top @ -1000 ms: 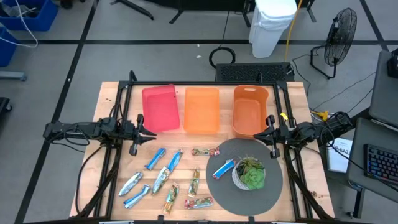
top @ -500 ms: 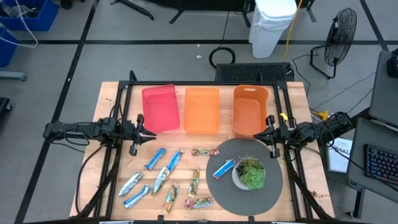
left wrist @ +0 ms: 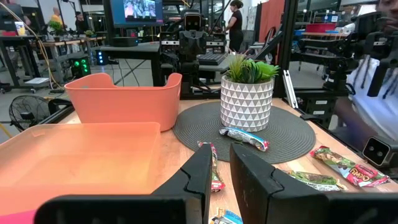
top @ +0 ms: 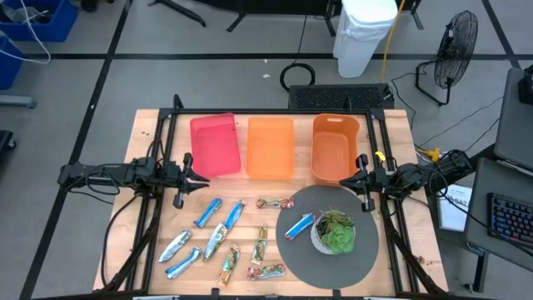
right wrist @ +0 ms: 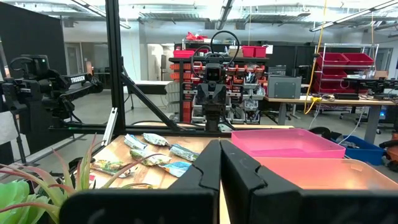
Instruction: Pick and place Granola Bars by type
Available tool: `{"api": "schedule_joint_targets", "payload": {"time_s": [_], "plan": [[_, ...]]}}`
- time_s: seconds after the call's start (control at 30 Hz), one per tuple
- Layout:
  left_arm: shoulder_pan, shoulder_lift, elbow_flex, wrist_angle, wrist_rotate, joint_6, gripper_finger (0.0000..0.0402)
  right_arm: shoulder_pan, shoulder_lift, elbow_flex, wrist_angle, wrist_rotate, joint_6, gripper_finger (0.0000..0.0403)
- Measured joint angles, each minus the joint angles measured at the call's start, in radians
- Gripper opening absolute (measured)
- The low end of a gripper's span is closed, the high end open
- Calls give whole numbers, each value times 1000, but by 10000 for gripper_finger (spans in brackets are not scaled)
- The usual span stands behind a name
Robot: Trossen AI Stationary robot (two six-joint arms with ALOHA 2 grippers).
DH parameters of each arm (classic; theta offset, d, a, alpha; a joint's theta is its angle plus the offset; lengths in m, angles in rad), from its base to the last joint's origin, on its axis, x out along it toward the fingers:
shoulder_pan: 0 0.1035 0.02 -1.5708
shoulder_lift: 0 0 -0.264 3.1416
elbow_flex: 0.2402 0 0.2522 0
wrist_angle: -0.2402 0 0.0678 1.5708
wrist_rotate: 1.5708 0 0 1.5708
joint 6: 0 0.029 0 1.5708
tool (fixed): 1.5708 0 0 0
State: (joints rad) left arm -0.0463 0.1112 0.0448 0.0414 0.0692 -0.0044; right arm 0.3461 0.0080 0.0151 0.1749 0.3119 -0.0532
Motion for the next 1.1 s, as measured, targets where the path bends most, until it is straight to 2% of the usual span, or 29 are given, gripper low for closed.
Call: {"api": "schedule_joint_targets", "payload": {"time_s": [0.93, 1.1], "plan": [[0, 0, 0, 0, 0, 0, 63, 0, 0, 0, 0, 0, 0, 0], [0, 0, 0, 0, 0, 0, 63, 0, 0, 0, 74, 0, -83, 0]]}}
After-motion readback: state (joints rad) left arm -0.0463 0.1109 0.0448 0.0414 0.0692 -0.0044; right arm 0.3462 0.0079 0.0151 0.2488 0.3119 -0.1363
